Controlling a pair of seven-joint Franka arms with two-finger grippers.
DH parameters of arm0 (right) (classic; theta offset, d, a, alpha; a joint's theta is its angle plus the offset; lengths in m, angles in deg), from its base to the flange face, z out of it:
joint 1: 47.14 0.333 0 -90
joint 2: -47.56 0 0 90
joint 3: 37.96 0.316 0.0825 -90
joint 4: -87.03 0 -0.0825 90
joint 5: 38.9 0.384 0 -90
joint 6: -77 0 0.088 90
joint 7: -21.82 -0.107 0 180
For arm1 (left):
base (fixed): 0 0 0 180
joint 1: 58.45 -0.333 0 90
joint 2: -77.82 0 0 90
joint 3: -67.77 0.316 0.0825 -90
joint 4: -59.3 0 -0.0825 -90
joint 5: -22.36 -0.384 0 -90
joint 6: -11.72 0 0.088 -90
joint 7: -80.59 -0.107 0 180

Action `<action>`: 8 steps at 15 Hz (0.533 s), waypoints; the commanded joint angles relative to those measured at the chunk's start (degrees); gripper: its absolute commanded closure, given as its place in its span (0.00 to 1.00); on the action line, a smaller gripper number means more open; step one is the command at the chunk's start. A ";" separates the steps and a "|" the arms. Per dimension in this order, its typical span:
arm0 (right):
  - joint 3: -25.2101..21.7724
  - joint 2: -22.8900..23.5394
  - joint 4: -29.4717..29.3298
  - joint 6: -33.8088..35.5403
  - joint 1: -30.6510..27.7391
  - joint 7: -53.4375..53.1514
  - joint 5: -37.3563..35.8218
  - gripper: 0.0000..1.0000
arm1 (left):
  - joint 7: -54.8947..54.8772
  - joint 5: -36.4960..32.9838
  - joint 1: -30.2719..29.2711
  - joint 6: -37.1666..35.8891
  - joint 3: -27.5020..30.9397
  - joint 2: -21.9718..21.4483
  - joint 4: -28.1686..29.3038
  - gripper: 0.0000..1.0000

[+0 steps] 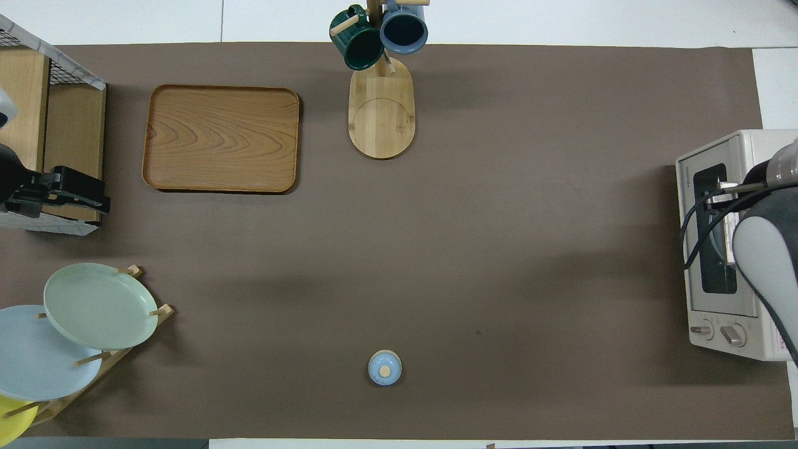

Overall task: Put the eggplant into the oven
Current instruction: 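Push the oven door shut with the right gripper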

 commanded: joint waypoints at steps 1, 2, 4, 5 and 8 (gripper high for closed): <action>0.37 1.12 -5.53 5.17 1.71 -1.15 4.42 0.42 | -0.51 -0.51 -0.69 0.27 -0.41 -0.56 0.12 0.00; 0.37 0.86 -5.89 5.96 2.68 -1.24 4.42 0.19 | -0.51 -0.59 -0.69 0.27 -0.41 -0.56 0.12 0.00; 0.37 -0.37 -5.98 7.37 4.09 -2.55 4.42 0.00 | -0.51 -0.51 -0.69 0.27 -0.41 -0.56 0.12 0.00; 0.37 -0.55 -6.24 8.42 4.79 -4.48 4.42 0.00 | -0.51 -0.59 -0.69 0.27 -0.41 -0.56 0.12 0.00; 0.81 0.06 -9.75 12.47 6.20 -8.00 4.51 0.00 | -0.51 -0.51 -0.69 0.27 -0.41 -0.56 0.12 0.00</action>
